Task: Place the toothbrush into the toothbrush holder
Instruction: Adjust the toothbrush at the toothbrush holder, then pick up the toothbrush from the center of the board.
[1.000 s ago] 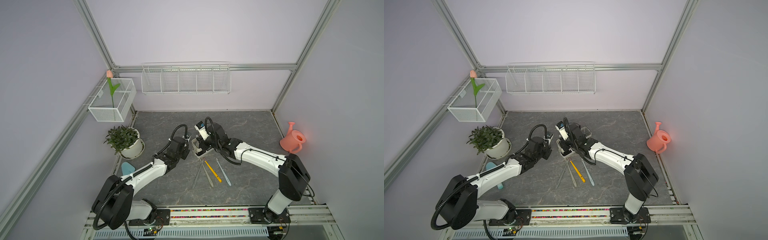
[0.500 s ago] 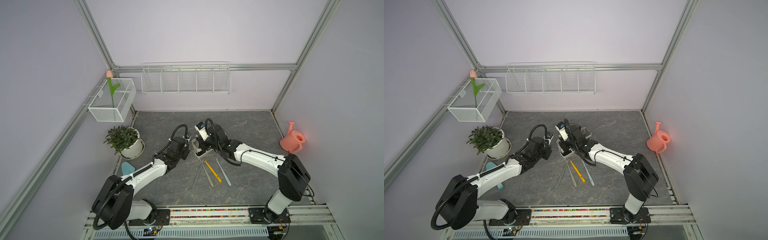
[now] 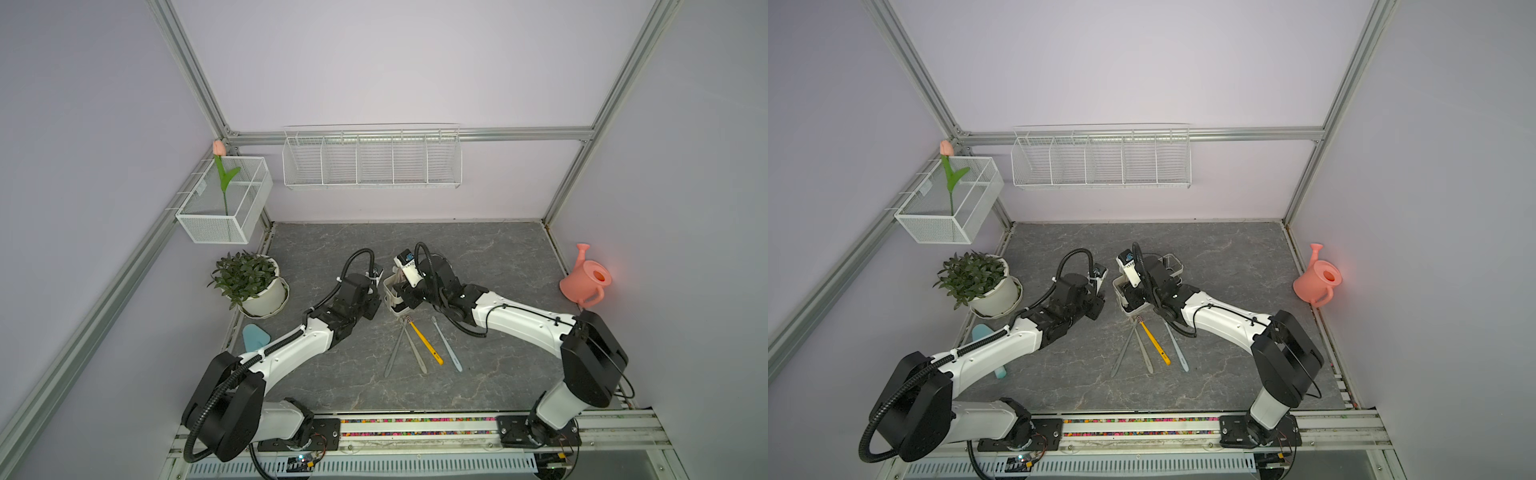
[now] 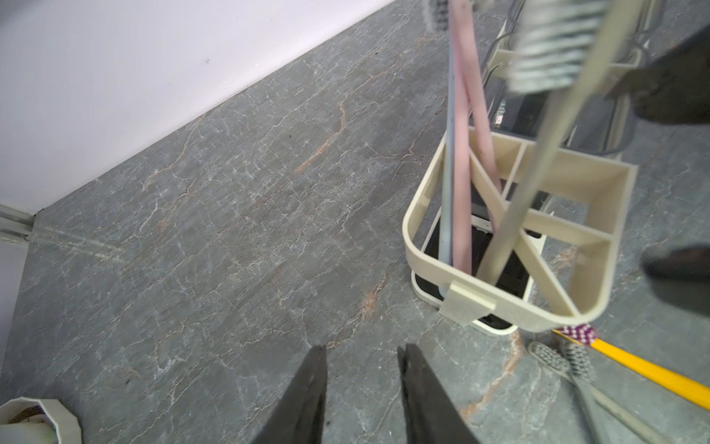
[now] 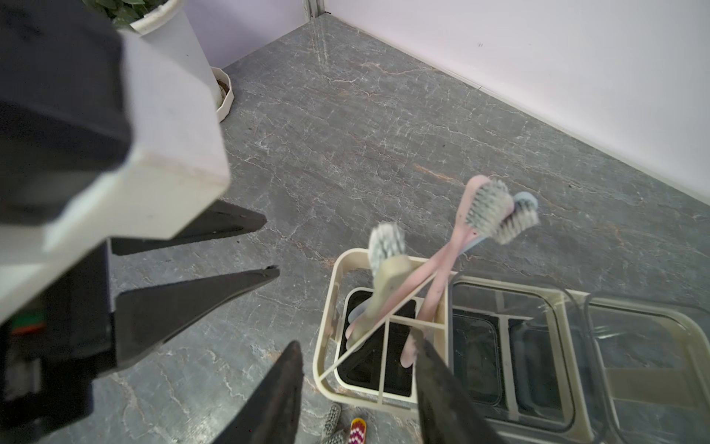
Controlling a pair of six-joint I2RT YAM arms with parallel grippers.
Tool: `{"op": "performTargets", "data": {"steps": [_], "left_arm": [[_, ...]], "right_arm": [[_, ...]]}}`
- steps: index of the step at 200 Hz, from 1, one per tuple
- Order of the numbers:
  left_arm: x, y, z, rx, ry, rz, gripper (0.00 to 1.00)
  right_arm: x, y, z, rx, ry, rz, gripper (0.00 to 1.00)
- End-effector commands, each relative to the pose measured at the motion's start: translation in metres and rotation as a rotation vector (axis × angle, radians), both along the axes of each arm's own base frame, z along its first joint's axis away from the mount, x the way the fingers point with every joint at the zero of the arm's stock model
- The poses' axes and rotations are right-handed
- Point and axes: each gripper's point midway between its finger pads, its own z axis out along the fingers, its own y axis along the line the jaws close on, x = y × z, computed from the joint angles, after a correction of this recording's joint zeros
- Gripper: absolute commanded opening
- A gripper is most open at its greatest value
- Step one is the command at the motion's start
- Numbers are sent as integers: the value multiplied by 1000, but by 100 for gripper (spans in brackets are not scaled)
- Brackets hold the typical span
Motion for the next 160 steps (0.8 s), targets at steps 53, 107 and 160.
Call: {"op": "performTargets", "data": {"steps": [53, 107, 160], "left_arm": [[-53, -38, 24, 74, 27, -136, 41], [-111, -72, 18, -97, 190, -208, 44], [-131, -69, -30, -51, 344, -144, 45]], "right_arm": [[9, -32, 78, 133, -86, -128, 72], [28, -125, 98, 119, -64, -482, 73], [15, -193, 85, 102, 17, -611, 74]]}}
